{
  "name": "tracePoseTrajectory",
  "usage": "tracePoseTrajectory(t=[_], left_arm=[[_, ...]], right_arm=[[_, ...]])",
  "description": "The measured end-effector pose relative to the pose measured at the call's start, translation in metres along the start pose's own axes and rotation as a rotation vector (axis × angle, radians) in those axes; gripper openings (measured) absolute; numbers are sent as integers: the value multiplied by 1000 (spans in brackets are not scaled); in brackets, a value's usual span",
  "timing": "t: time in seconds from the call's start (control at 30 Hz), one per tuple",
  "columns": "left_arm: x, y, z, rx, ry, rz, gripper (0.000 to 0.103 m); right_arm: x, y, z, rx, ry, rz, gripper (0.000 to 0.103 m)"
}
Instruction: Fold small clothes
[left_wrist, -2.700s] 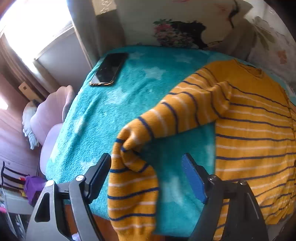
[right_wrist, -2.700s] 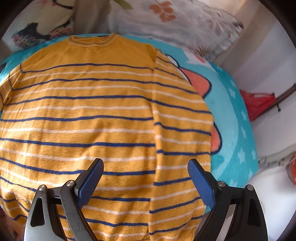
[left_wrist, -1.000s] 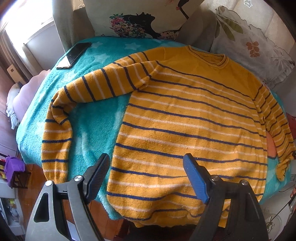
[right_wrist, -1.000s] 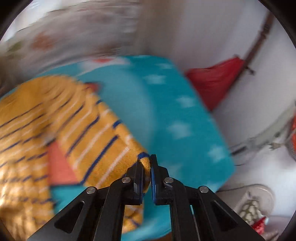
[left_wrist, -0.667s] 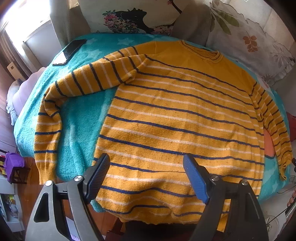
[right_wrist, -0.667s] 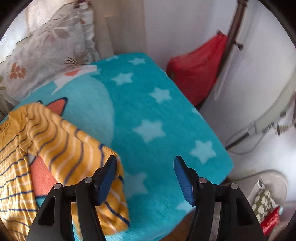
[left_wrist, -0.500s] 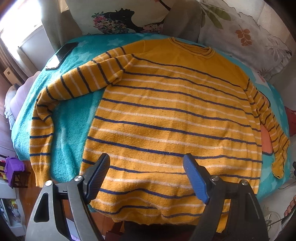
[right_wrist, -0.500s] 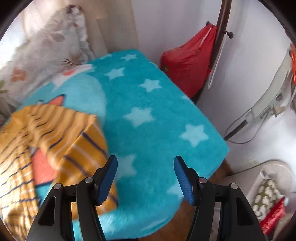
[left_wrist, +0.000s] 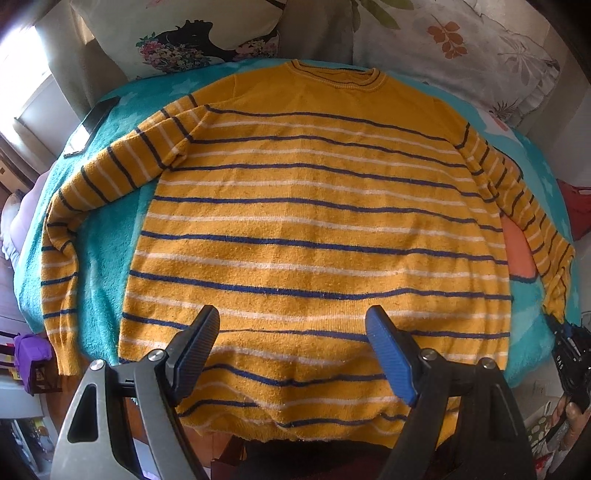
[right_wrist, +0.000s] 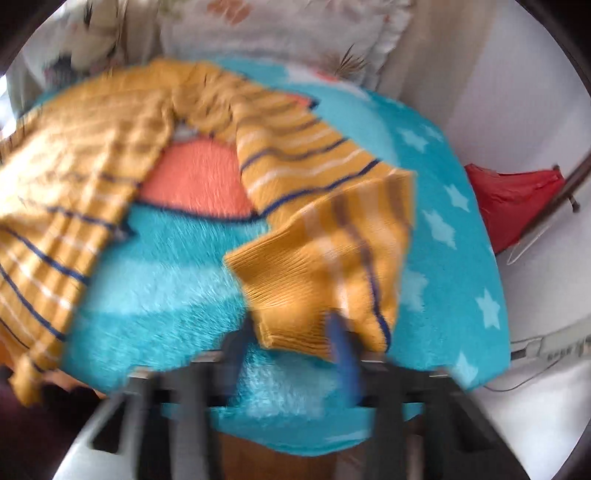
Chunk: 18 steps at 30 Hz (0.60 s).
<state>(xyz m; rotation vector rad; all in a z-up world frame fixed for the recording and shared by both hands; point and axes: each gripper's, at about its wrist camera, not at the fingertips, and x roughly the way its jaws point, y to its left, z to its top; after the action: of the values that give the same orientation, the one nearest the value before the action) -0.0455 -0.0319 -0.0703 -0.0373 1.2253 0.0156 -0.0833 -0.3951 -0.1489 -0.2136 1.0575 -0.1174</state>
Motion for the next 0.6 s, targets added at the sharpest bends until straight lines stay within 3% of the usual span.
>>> tracePoseTrajectory(t=[0.07, 0.27, 0.33, 0.47, 0.53, 0.6], left_arm=[[-4, 5, -1, -16, -12, 8, 80], [-7, 32, -3, -90, -19, 15, 80], [-8, 42, -5, -110, -23, 21, 80], [-11, 64, -9, -160, -32, 20, 80], [-11, 75, -10, -178, -34, 12, 80], [-10, 87, -10, -190, -36, 6, 80]], right_arm=[[-10, -40, 11, 128, -38, 16, 7], [-36, -200, 26, 591, -138, -104, 4], [-37, -235, 32, 687, -156, -114, 3], [-48, -226, 62, 666, -187, -118, 3], [-54, -200, 83, 627, -213, -37, 3], [-58, -165, 106, 595, -238, 127, 4]])
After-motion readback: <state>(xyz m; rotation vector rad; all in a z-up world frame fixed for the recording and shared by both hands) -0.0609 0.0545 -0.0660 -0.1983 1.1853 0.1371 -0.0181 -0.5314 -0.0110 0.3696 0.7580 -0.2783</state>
